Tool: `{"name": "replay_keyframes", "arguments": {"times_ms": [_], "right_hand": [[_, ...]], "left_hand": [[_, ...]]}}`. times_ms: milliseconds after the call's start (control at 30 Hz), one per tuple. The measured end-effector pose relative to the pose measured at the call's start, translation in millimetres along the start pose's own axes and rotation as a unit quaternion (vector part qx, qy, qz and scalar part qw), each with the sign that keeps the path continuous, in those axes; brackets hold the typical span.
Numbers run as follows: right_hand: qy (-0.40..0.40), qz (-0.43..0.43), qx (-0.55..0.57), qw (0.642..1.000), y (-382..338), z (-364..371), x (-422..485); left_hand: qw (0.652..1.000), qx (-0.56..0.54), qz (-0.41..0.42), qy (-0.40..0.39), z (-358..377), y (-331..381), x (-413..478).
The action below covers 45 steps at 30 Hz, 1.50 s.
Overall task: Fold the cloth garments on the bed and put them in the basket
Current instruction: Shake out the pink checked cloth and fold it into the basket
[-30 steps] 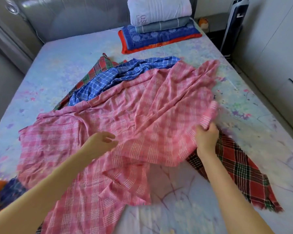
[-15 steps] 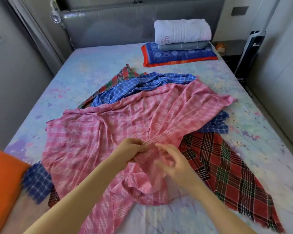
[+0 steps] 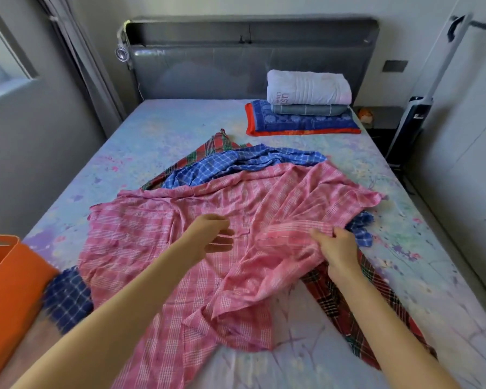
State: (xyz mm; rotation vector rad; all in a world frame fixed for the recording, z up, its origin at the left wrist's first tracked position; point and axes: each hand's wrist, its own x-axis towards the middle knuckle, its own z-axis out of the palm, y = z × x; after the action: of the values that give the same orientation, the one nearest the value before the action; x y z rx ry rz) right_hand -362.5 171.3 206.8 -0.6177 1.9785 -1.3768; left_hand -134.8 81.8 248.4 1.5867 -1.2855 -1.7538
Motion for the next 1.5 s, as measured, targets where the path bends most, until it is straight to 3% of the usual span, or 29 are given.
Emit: {"name": "replay_keyframes", "arguments": {"times_ms": [67, 133, 233, 333, 467, 633, 767, 1033, 1200, 1333, 1400, 1467, 1500], "right_hand": [[0.098, -0.024, -0.004, 0.995, -25, -1, 17], [0.108, -0.13, -0.006, 0.986, -59, 18, 14], [-0.005, -0.312, -0.008, 0.95, -115, 78, -32], [-0.149, -0.389, 0.022, 0.909, -137, 150, -94], [-0.304, -0.346, -0.104, 0.882, -73, 256, -143], [-0.334, -0.219, -0.163, 0.902, 6, 372, -179], [-0.375, -0.153, -0.205, 0.891, 47, 425, -210], [-0.322, -0.081, -0.249, 0.91, 69, 518, -157], [-0.348, -0.022, -0.243, 0.905, 85, 542, -130], [-0.32, 0.001, -0.233, 0.918, 111, 546, -101], [-0.299, 0.018, -0.219, 0.929, 119, 542, -81], [-0.266, 0.037, -0.191, 0.944, 121, 532, -59], [-0.239, 0.055, -0.161, 0.956, 121, 528, -46]], "left_hand": [[0.998, -0.033, -0.003, 0.051, -20, -8, 4], [0.994, -0.053, -0.009, 0.092, -40, -19, 7], [0.985, -0.078, -0.018, 0.152, -76, -36, 6], [0.972, -0.108, -0.02, 0.209, -121, -54, 10], [0.947, -0.131, -0.037, 0.291, -200, -90, 23], [0.931, -0.088, -0.07, 0.348, -313, -148, 43], [0.924, -0.053, -0.119, 0.359, -373, -200, 70], [0.929, -0.04, -0.193, 0.313, -439, -269, 160], [0.928, -0.034, -0.22, 0.297, -447, -292, 216], [0.928, -0.002, -0.231, 0.293, -444, -297, 253], [0.923, 0.021, -0.198, 0.331, -438, -283, 265], [0.923, 0.074, -0.076, 0.37, -420, -252, 264], [0.934, 0.108, 0.008, 0.341, -408, -232, 261]]}}
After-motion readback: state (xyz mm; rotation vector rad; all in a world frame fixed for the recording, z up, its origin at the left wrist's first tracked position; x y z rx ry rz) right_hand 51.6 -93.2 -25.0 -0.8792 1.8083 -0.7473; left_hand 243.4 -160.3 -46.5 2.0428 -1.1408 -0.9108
